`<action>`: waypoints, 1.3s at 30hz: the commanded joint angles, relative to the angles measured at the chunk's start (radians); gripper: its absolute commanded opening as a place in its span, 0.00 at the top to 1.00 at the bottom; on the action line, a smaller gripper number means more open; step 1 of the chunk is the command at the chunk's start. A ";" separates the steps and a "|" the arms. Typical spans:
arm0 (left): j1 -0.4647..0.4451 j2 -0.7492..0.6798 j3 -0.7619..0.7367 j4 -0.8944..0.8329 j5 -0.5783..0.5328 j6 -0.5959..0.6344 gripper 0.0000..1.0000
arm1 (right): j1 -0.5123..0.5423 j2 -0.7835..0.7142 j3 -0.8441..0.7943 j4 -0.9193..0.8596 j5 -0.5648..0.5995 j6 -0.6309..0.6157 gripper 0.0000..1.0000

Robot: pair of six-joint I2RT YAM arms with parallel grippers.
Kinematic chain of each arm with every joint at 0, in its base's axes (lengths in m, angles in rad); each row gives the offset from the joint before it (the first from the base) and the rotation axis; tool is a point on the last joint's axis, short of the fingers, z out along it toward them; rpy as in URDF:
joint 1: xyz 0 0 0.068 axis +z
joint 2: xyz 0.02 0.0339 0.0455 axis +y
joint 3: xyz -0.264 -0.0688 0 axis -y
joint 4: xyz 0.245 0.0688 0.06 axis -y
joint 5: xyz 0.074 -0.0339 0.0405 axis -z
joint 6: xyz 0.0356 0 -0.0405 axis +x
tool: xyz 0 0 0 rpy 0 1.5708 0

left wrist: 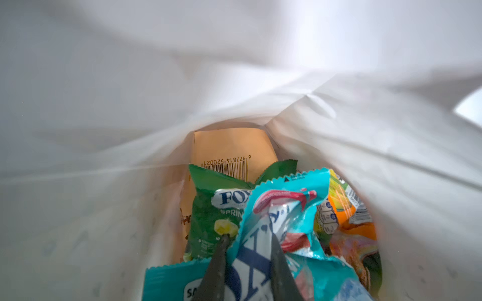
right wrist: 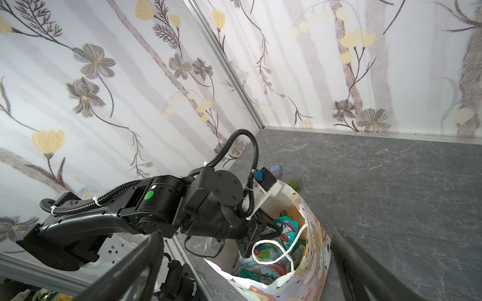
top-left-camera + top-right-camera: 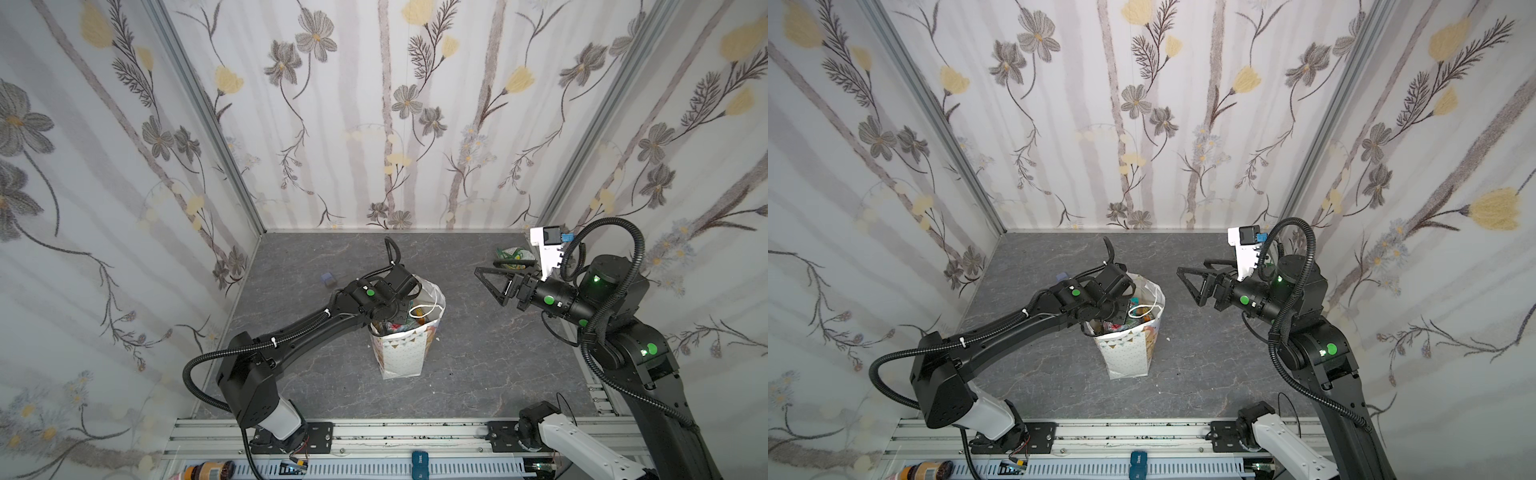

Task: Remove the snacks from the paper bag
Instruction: 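Grasp the teal Fox's candy bag with the left gripper and lift it, then raise the teal bag above the bag opening and grasp it with the right gripper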

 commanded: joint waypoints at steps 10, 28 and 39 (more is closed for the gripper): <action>0.000 -0.051 0.089 -0.055 -0.045 0.012 1.00 | 0.002 -0.001 -0.014 0.053 0.004 0.009 0.00; 0.000 -0.143 0.180 -0.050 -0.065 0.075 1.00 | 0.004 -0.022 -0.049 0.081 0.007 0.022 0.00; -0.005 -0.230 0.172 0.161 0.008 0.250 1.00 | 0.016 0.010 -0.068 0.119 -0.030 0.078 0.00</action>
